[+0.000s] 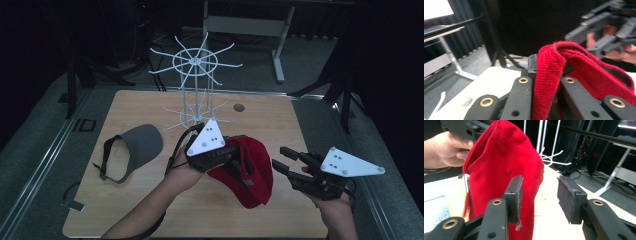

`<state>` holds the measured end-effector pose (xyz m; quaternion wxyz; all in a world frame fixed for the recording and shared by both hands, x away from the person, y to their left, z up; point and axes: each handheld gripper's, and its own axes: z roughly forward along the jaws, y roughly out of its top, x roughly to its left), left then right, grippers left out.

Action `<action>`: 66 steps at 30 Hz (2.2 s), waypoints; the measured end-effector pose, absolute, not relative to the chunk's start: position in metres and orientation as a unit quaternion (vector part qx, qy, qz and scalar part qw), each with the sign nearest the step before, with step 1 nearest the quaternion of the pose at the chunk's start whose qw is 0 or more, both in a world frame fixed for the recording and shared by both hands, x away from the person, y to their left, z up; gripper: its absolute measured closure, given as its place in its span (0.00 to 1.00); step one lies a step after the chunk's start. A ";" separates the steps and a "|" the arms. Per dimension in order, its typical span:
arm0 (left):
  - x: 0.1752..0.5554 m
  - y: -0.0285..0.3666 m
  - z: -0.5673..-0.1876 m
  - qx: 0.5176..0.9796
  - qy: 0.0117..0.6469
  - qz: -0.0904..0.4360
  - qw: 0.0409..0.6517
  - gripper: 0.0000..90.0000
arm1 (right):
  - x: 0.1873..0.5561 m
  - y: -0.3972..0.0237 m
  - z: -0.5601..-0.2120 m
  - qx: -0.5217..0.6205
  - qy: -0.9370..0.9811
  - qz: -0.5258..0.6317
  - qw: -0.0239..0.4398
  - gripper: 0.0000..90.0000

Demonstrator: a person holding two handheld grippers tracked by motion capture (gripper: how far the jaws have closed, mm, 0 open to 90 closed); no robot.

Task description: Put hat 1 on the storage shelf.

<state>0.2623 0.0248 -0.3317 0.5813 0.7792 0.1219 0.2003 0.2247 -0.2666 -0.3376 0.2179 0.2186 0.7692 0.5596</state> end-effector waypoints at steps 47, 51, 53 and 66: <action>0.259 0.034 -0.339 0.775 0.112 0.185 0.594 0.68 | 0.227 -0.262 -0.315 0.212 0.759 0.581 0.203 0.99; 0.254 0.036 -0.343 0.777 0.109 0.184 0.592 0.65 | 0.228 -0.264 -0.314 0.216 0.757 0.583 0.201 0.99; 0.251 0.039 -0.345 0.775 0.107 0.183 0.596 0.63 | 0.228 -0.263 -0.313 0.217 0.757 0.582 0.201 0.99; 0.243 0.056 -0.350 0.764 0.122 0.201 0.600 0.55 | 0.228 -0.260 -0.312 0.215 0.759 0.581 0.197 0.99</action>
